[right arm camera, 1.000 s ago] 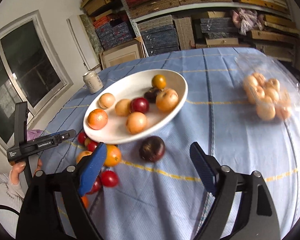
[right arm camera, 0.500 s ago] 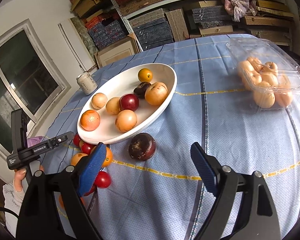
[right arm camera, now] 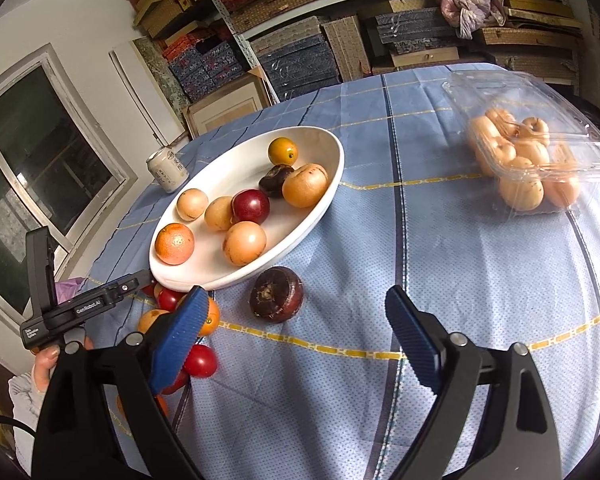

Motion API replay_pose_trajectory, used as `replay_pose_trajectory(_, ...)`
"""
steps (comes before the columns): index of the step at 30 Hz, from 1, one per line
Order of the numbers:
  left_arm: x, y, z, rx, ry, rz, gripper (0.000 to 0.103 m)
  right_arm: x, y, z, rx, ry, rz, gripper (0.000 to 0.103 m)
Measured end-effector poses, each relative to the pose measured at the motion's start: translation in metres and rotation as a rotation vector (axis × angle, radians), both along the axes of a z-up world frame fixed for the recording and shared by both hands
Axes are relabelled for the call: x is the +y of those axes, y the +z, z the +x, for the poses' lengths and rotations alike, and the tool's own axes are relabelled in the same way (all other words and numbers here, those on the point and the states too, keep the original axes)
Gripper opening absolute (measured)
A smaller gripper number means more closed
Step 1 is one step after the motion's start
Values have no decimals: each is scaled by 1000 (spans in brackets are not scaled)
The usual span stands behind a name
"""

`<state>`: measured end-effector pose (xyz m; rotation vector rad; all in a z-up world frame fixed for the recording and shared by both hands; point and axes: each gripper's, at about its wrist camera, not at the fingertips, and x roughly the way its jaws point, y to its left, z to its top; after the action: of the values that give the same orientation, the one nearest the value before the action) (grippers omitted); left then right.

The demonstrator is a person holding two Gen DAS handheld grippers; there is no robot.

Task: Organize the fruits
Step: 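Move the right tool toward the dark purple fruit while the left tool nears a red tomato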

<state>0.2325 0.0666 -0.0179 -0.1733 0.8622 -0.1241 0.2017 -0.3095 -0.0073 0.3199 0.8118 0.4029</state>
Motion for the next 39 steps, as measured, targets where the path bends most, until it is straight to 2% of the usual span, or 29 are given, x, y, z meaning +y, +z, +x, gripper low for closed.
replay_pose_trajectory(4,0,-6,3,26,-31,-61,68,0,-2,2,10,-3,-6,88)
replay_pose_trajectory(8,-8,-4,3,18,-44,-34,61,1,-3,2,11,-2,-6,88)
replay_pose_trajectory(11,-7,-4,3,24,-42,-50,57,2,-4,2,10,5,-8,88)
replay_pose_trajectory(13,-7,-4,4,29,-61,-83,43,4,-4,2,8,13,-14,88)
replay_pose_trajectory(14,-8,-3,3,29,-63,-85,41,4,-4,2,6,15,-17,88)
replay_pose_trajectory(17,-13,-2,1,20,-67,-56,41,5,-3,2,-5,17,-28,88)
replay_pose_trajectory(31,-22,1,-7,-2,-81,-36,41,10,-4,1,-11,25,-45,88)
replay_pose_trajectory(35,-25,2,-10,-8,-98,-32,31,9,-4,1,-12,21,-46,88)
replay_pose_trajectory(39,-29,2,-10,-28,-104,-3,31,10,-6,1,-8,26,-51,88)
